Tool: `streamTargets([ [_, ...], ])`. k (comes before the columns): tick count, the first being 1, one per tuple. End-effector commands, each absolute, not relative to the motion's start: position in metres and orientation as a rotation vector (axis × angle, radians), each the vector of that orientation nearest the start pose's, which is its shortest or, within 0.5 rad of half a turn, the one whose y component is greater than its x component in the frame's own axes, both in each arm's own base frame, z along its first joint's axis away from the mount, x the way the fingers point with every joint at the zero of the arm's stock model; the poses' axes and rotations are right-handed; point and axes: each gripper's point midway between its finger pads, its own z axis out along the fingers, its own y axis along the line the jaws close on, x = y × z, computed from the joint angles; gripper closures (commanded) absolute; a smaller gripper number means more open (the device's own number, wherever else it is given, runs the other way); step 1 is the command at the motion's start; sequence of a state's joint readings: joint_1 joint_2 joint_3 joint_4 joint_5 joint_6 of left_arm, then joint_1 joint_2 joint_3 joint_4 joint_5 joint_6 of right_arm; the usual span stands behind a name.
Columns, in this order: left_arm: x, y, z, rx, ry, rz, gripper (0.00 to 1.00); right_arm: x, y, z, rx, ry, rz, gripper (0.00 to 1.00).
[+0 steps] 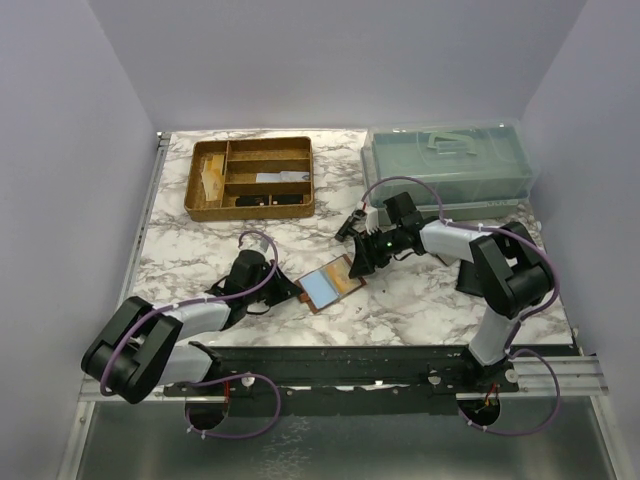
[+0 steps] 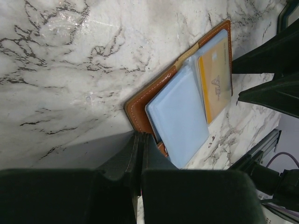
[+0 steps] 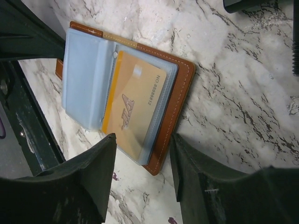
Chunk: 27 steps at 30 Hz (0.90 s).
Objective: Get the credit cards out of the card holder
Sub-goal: Remove the credit card from the card holder.
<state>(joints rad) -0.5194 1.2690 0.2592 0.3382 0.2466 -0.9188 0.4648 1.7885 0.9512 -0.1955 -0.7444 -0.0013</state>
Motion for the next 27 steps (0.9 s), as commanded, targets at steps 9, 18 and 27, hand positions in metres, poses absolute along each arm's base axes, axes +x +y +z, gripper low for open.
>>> streamTargets([
  [9, 0.203, -0.211, 0.005, -0.331, 2.485, -0.980, 1.00, 0.242, 0.285, 0.050, -0.871, 2.408, 1.350, 0.56],
  [18, 0.202, -0.203, 0.003, -0.385, 2.479, -0.936, 1.00, 0.274, 0.265, 0.048, -0.835, 2.396, 1.027, 0.44],
  [27, 0.203, -0.180, 0.013, -0.441, 2.508, -0.757, 0.92, 0.271, 0.269, 0.050, -0.863, 2.377, 1.064, 0.44],
])
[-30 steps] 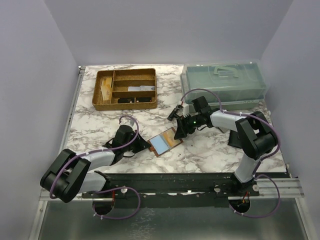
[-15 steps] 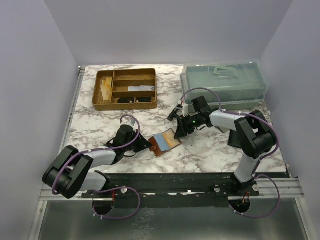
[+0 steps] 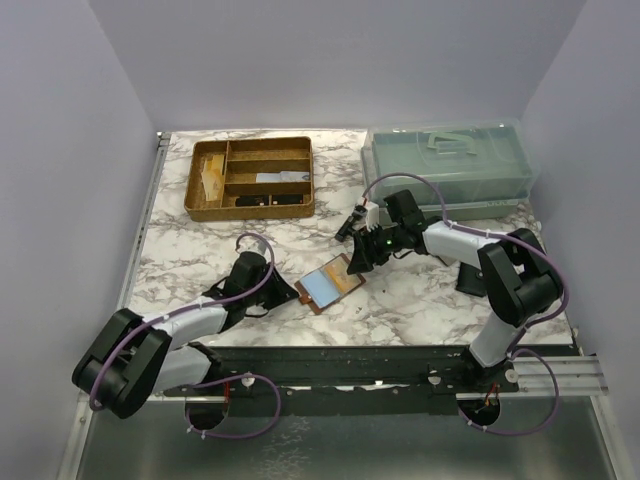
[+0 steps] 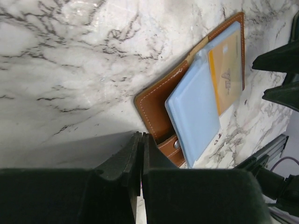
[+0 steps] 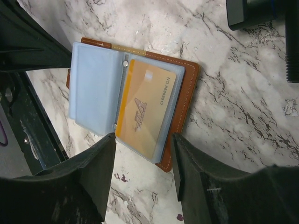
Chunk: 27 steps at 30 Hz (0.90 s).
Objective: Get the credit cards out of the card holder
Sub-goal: Remove the credit card from the card holder.
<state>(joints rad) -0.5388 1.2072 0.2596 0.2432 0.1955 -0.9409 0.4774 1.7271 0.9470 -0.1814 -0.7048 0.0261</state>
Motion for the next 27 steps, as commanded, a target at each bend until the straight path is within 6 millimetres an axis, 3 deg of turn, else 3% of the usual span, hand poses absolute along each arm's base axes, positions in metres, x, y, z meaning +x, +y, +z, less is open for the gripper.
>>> streamTargets([
  [1, 0.202, -0.177, 0.015, -0.451, 2.506, -0.736, 0.91, 0.274, 0.266, 0.047, -0.853, 2.389, 1.032, 0.43],
  [4, 0.201, -0.168, 0.029, -0.475, 2.480, -0.699, 0.86, 0.280, 0.260, 0.041, -0.837, 2.408, 0.961, 0.40],
  [6, 0.203, -0.170, 0.047, -0.459, 2.433, -0.740, 0.83, 0.272, 0.267, 0.046, -0.859, 2.386, 1.051, 0.40],
  [10, 0.209, -0.195, 0.095, -0.374, 2.305, -0.967, 0.64, 0.253, 0.280, 0.053, -0.885, 2.378, 1.257, 0.43],
  [13, 0.212, -0.220, 0.121, -0.308, 2.227, -1.151, 0.62, 0.253, 0.280, 0.049, -0.873, 2.398, 1.262, 0.45],
  [20, 0.218, -0.267, 0.112, -0.212, 2.251, -1.250, 0.62, 0.263, 0.270, 0.030, -0.822, 2.470, 1.122, 0.46],
  [27, 0.235, -0.281, 0.084, -0.227, 2.293, -1.230, 0.62, 0.259, 0.270, 0.026, -0.831, 2.486, 1.144, 0.46],
])
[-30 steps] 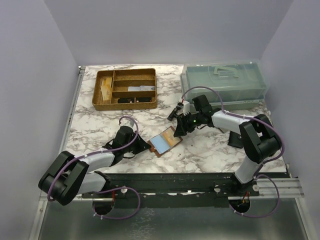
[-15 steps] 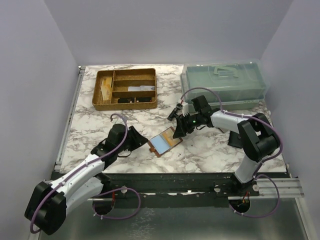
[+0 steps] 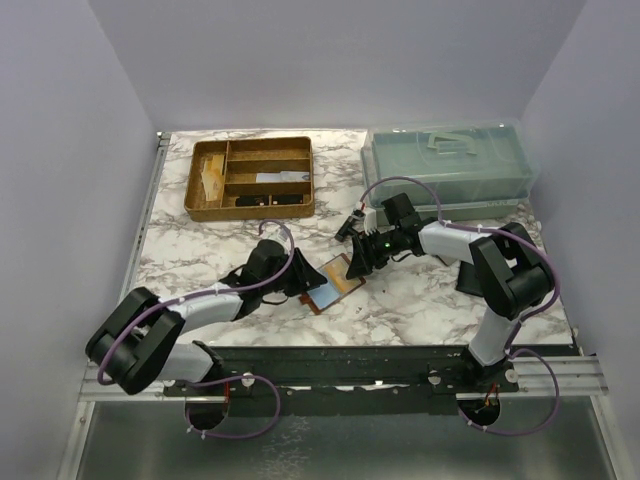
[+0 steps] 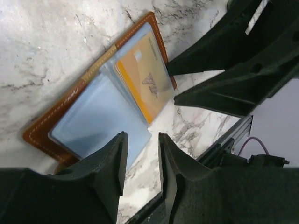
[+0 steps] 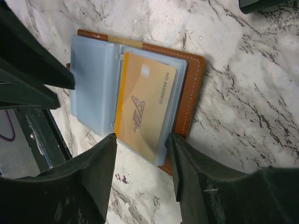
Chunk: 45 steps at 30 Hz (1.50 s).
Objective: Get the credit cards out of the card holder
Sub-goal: Remove the credit card from the card holder.
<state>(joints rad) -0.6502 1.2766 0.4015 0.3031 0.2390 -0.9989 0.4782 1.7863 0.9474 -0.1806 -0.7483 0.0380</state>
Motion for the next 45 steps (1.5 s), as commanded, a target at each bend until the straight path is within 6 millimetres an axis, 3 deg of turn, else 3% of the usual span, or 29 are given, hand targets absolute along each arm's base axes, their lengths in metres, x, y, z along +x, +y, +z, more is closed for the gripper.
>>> streamTargets([
  [1, 0.237, -0.283, 0.080, -0.227, 2.301, -1.229, 0.62, 0.257, 0.271, 0.027, -0.834, 2.483, 1.162, 0.47],
  [11, 0.242, -0.278, 0.041, -0.267, 2.390, -1.125, 0.63, 0.241, 0.286, 0.057, -0.855, 2.396, 1.392, 0.56],
  [17, 0.236, -0.273, 0.021, -0.290, 2.445, -1.082, 0.63, 0.236, 0.287, 0.052, -0.819, 2.437, 1.443, 0.56],
  [23, 0.236, -0.271, 0.016, -0.292, 2.452, -1.061, 0.63, 0.261, 0.270, 0.033, -0.709, 2.512, 1.207, 0.54],
  [31, 0.236, -0.268, 0.002, -0.309, 2.488, -1.025, 0.64, 0.269, 0.262, 0.021, -0.709, 2.538, 1.099, 0.53],
  [37, 0.235, -0.268, 0.001, -0.307, 2.491, -1.019, 0.64, 0.267, 0.261, 0.018, -0.725, 2.549, 1.108, 0.52],
  [45, 0.235, -0.268, -0.003, -0.305, 2.503, -1.017, 0.64, 0.244, 0.279, 0.044, -0.775, 2.466, 1.394, 0.56],
])
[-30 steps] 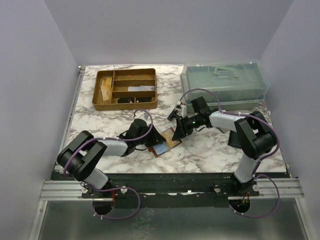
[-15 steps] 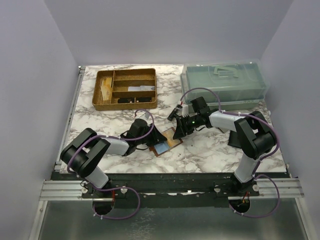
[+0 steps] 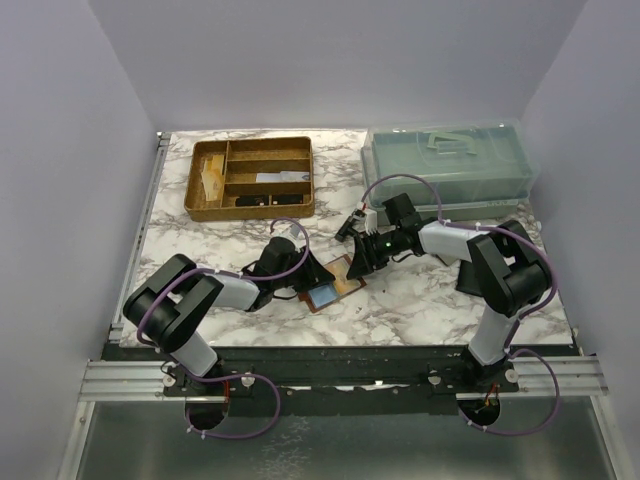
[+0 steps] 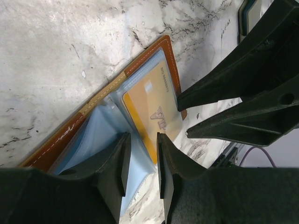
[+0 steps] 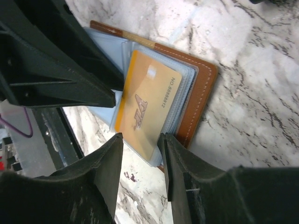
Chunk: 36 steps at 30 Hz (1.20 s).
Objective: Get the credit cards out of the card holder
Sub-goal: Remove the credit card from the card holder.
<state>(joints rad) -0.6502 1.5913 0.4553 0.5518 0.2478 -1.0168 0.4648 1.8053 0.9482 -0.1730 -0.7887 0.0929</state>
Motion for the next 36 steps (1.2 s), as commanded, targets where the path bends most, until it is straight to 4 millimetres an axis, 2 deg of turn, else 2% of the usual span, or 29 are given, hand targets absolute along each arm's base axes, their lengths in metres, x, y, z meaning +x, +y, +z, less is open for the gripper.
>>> streamTargets([
  [1, 0.235, -0.268, -0.003, -0.305, 2.505, -1.016, 0.64, 0.243, 0.281, 0.048, -0.780, 2.451, 1.422, 0.57],
  [4, 0.233, -0.268, -0.005, -0.304, 2.511, -1.013, 0.64, 0.238, 0.284, 0.056, -0.786, 2.425, 1.483, 0.58],
  [10, 0.231, -0.268, -0.008, -0.302, 2.522, -1.017, 0.64, 0.242, 0.281, 0.046, -0.748, 2.473, 1.444, 0.57],
  [18, 0.231, -0.272, -0.004, -0.298, 2.515, -1.046, 0.61, 0.225, 0.290, 0.067, -0.760, 2.414, 1.675, 0.57],
  [22, 0.232, -0.273, -0.002, -0.302, 2.507, -1.069, 0.59, 0.223, 0.291, 0.072, -0.749, 2.403, 1.717, 0.56],
  [27, 0.231, -0.276, 0.003, -0.331, 2.475, -1.141, 0.51, 0.222, 0.290, 0.066, -0.733, 2.426, 1.723, 0.56],
  [36, 0.230, -0.283, 0.013, -0.367, 2.420, -1.297, 0.42, 0.223, 0.291, 0.058, -0.719, 2.452, 1.730, 0.55],
])
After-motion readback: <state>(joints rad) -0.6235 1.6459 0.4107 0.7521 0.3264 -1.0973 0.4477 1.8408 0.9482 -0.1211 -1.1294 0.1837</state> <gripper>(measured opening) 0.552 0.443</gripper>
